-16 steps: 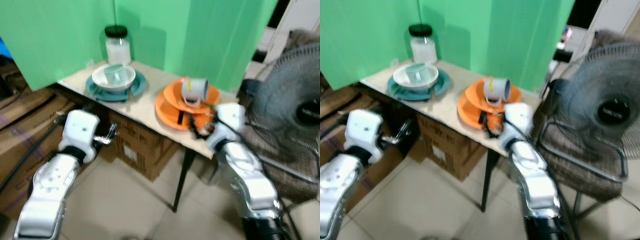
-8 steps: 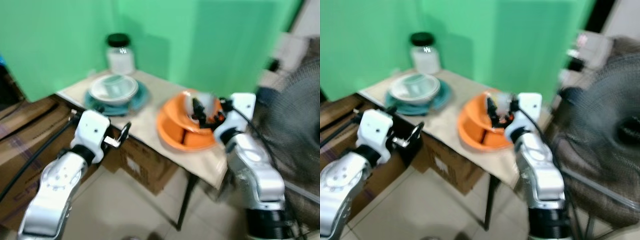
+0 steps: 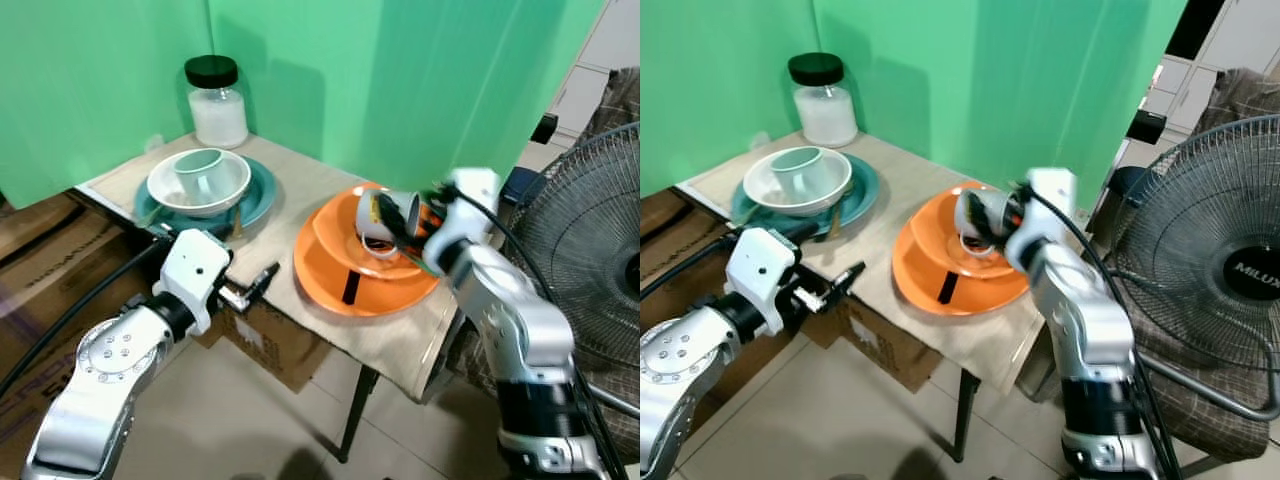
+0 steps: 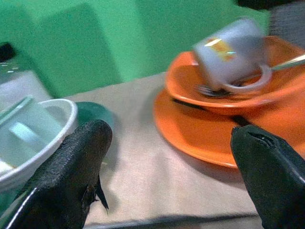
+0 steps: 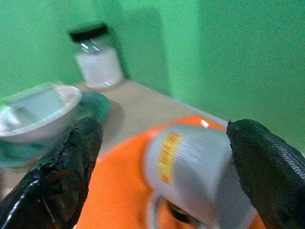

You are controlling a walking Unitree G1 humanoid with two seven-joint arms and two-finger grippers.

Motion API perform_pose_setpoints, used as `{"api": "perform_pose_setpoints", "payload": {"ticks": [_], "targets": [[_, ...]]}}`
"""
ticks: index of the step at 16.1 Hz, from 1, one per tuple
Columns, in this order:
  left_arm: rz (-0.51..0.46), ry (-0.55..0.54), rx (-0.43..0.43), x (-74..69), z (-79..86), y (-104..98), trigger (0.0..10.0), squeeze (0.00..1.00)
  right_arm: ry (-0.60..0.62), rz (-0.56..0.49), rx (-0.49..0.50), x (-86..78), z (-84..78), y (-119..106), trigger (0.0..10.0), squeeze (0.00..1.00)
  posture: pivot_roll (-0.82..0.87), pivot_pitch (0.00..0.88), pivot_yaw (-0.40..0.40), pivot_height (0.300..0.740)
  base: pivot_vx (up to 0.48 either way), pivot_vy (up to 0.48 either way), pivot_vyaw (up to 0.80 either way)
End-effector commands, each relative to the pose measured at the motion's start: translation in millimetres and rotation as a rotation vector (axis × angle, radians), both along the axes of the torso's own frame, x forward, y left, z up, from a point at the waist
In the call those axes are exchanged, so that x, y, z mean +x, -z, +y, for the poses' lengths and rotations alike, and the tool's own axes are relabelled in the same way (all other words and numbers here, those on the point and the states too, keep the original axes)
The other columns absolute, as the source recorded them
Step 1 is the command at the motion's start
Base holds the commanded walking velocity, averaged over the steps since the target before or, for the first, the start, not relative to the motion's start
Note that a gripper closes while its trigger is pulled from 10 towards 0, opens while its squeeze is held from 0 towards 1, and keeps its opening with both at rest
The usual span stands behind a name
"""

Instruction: Setting the table

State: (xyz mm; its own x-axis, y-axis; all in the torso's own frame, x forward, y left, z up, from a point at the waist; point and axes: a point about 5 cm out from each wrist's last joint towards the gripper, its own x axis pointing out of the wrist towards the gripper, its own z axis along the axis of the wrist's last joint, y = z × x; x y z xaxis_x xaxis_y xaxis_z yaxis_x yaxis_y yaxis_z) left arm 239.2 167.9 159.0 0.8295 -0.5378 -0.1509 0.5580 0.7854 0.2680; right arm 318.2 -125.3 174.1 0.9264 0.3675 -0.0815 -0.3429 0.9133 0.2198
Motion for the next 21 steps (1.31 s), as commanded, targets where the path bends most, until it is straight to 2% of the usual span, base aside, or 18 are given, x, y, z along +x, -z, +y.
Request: {"api": "perform_pose_setpoints", "payload": {"ticks": [1,2,3,6,11,12,13,14,21], "targets": [[0.034,0.081,-0.016,-5.6,-3.1,-2.7,10.0,0.0,-0.003,0.042,0.02,3.5,-9.2,1.1,10.0,0.0,0.22,0.0,-0.013,0.74,0.0,0.0,0.0],[0.034,0.081,-0.016,-5.6,-3.1,-2.7,10.0,0.0,-0.003,0.042,0.02,3.5,-9.2,1.1,10.0,0.0,0.22,0.0,-0.013,0.74,0.0,0.0,0.0],[0.07,0.153,-0.019,-9.8,-5.7,-2.1,10.0,0.0,-0.033,0.076,0.004,6.4,-12.1,3.1,10.0,0.0,0.22,0.0,-0.013,0.74,0.0,0.0,0.0],[0.127,0.249,-0.037,-14.9,-10.8,-0.7,10.0,0.0,-0.021,0.119,-0.037,15.7,-10.2,11.3,10.0,0.0,0.21,0.0,-0.009,0.74,0.0,0.0,0.0],[0.159,0.295,-0.043,-18.3,-10.4,-2.8,10.0,0.0,-0.044,0.183,-0.04,23.9,0.0,21.2,10.0,0.0,0.22,0.0,-0.008,0.74,0.0,0.0,0.0],[0.165,0.3,-0.041,-18.7,-10.0,-2.7,10.0,0.0,-0.028,0.196,-0.032,26.4,1.1,23.5,4.6,0.0,0.22,0.0,-0.007,0.74,0.0,0.0,0.0],[0.167,0.301,-0.039,-18.5,-9.7,-2.7,10.0,0.0,-0.021,0.2,-0.024,27.2,1.4,24.0,4.2,0.0,0.22,0.0,-0.007,0.74,0.0,0.0,0.0],[0.169,0.302,-0.037,-18.4,-9.4,-3.1,10.0,0.0,-0.024,0.198,-0.02,27.7,1.3,23.4,0.0,0.0,0.22,0.0,-0.011,0.74,0.0,0.0,0.0],[0.178,0.316,-0.032,-22.5,-9.6,-3.4,10.0,0.0,-0.02,0.192,-0.007,29.6,-1.6,21.5,0.0,0.0,0.22,0.0,-0.01,0.74,0.0,0.0,0.0]]}}
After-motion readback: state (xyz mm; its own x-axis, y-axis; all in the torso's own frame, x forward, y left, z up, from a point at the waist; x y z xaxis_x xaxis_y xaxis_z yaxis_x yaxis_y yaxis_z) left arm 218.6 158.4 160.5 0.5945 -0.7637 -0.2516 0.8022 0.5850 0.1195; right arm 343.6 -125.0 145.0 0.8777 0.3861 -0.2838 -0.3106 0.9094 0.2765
